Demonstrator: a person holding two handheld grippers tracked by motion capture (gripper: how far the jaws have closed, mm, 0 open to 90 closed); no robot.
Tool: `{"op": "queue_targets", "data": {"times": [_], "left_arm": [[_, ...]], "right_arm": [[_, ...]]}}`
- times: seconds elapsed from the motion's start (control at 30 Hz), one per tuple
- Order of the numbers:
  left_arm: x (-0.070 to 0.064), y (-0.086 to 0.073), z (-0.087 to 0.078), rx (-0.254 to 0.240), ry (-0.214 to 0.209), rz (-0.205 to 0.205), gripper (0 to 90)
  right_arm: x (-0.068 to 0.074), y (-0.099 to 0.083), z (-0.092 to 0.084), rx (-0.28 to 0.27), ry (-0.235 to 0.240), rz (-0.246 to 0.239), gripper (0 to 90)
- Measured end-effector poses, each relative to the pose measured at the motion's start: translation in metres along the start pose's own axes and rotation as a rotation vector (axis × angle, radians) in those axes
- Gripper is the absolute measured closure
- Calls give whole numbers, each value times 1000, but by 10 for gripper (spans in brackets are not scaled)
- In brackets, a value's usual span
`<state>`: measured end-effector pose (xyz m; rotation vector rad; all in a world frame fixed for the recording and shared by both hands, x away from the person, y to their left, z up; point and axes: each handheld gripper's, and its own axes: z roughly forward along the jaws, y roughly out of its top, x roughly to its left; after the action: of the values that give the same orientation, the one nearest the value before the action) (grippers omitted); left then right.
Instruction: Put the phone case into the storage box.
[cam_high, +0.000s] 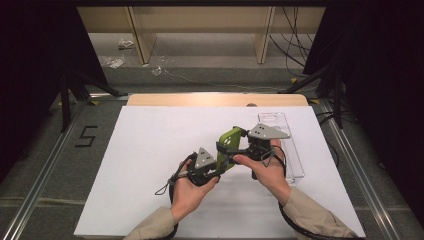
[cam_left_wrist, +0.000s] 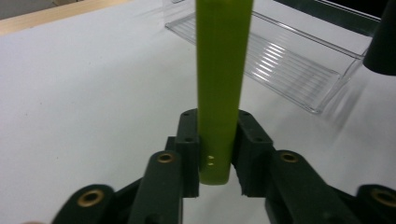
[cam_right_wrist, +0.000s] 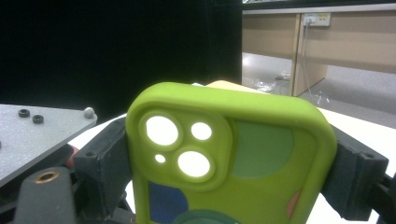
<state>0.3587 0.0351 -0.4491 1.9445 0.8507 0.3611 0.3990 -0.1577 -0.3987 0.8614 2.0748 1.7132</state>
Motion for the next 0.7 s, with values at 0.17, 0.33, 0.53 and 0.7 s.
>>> {"op": "queue_targets", "data": {"times": [0.17,0.33,0.53,0.7], "left_arm": [[2,1,0,11,-16,32,566],[3,2,-4,17,-33,105,402],[4,2,-11,54,-71,194,212],[8,2,-19,70,-54,210,76]], "right_arm": [[0,2,-2,-6,8,-5,165],[-2,4,-4,-6,4,-24,166],[-5,6,-7,-2,2,-32,166],[-8,6,-8,-5,-6,-42,166]]}}
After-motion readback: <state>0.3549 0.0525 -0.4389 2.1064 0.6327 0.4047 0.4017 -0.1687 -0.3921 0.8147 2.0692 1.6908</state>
